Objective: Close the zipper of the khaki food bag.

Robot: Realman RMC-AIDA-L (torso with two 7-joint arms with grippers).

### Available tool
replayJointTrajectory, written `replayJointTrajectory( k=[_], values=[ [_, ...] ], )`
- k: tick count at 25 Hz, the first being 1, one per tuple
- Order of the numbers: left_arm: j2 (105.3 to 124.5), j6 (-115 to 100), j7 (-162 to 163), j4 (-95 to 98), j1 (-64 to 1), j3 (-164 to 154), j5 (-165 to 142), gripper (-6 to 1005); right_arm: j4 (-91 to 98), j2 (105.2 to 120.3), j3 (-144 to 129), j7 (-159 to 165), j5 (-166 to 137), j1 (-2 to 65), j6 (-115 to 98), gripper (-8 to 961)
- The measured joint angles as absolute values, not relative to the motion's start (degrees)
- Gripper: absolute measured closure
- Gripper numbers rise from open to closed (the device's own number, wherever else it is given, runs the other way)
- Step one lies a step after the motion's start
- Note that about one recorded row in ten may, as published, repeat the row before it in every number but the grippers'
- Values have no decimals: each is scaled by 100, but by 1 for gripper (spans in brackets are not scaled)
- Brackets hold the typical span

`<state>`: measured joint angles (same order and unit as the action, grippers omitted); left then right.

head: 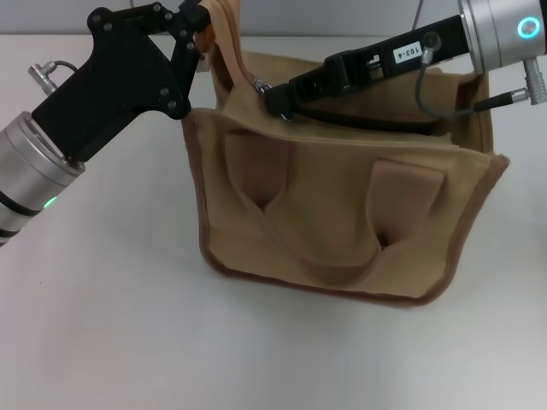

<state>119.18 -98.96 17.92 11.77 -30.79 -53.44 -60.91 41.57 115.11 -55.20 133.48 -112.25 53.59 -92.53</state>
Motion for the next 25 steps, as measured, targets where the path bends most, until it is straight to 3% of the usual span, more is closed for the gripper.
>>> replayJointTrajectory(
  k=[19,25],
  values=[
    [11918,-9842,1792,1177,-3094,-5344,-6090,998,4210,11486,-5516,13704,-11307,5421,-9439,822],
    [11918,-9830,1793,1178,-3096,-5352,-6090,998,4217,11484,-5515,13741,-11385,5407,-9429,874]
  ],
)
